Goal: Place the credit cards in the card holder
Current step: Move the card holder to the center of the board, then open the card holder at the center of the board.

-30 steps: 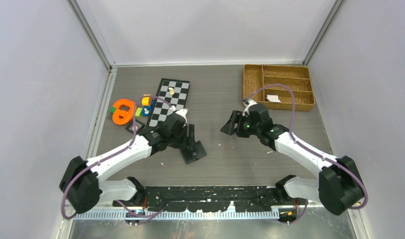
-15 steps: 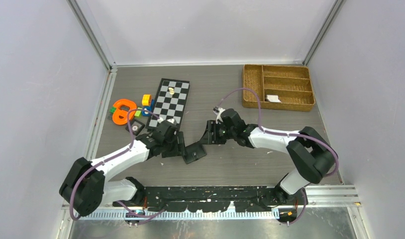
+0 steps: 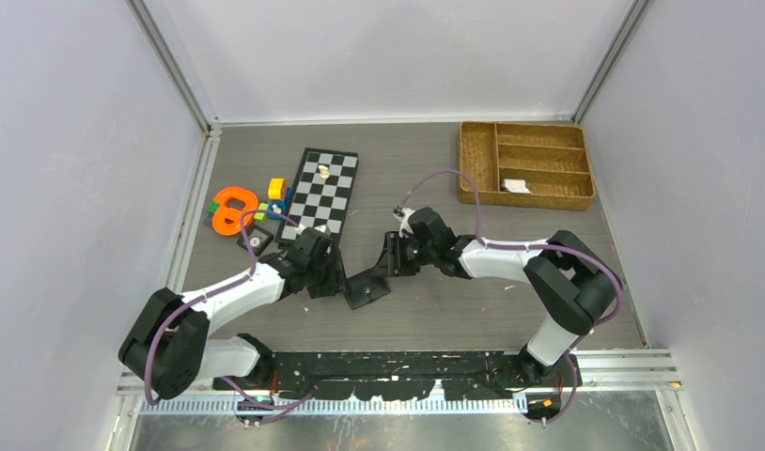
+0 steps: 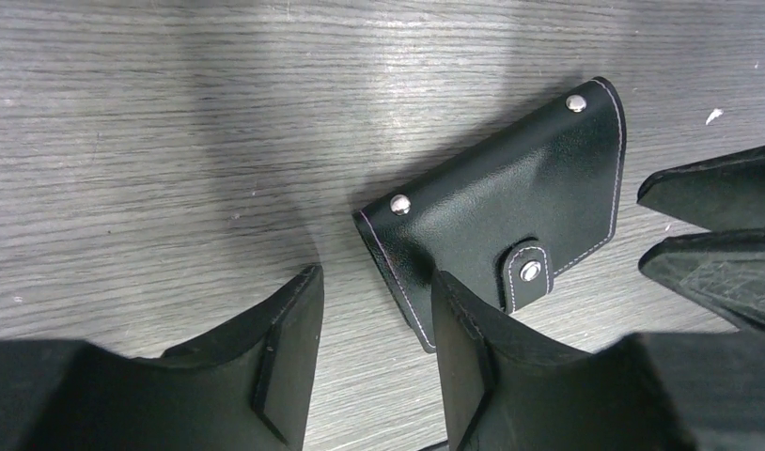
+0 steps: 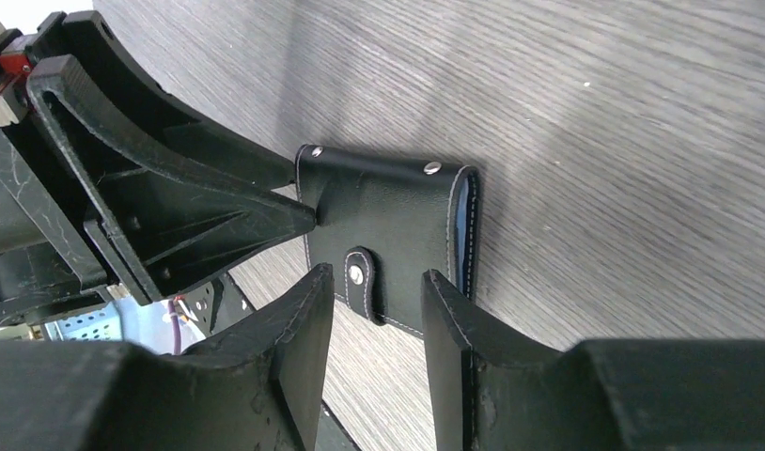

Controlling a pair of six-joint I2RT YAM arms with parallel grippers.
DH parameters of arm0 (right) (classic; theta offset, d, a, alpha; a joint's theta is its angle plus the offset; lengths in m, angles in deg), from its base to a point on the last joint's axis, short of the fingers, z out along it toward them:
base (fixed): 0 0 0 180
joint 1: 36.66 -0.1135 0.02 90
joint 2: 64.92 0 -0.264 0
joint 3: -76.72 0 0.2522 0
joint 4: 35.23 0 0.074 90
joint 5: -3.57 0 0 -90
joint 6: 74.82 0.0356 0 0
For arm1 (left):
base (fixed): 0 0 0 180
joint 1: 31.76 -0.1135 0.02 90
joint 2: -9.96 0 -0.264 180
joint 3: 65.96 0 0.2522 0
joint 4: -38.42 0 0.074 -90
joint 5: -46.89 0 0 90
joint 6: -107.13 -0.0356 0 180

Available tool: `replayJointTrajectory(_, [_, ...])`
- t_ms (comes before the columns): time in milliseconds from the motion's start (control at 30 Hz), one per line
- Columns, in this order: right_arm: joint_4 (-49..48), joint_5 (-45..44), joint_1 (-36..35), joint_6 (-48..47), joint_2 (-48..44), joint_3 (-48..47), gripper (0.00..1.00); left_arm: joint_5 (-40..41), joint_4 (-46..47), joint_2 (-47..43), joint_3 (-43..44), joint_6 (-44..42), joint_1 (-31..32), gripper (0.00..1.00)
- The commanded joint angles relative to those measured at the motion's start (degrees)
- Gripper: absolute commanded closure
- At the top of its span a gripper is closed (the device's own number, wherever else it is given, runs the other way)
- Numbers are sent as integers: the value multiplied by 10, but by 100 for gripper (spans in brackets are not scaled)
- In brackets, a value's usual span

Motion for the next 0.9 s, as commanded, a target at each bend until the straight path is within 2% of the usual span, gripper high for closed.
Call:
replayJointTrajectory(0, [-29,17,-12,3,14,-24,57,12,18,9,-7,2,-2,54])
replayJointTrajectory(533, [-55,44,-39,20,56,-21,64,25,38,49,-19,11,-1,69])
replayJointTrajectory(867, [-79,38,-58,42,74,-18,66,34,44,49,-33,26,-2,89])
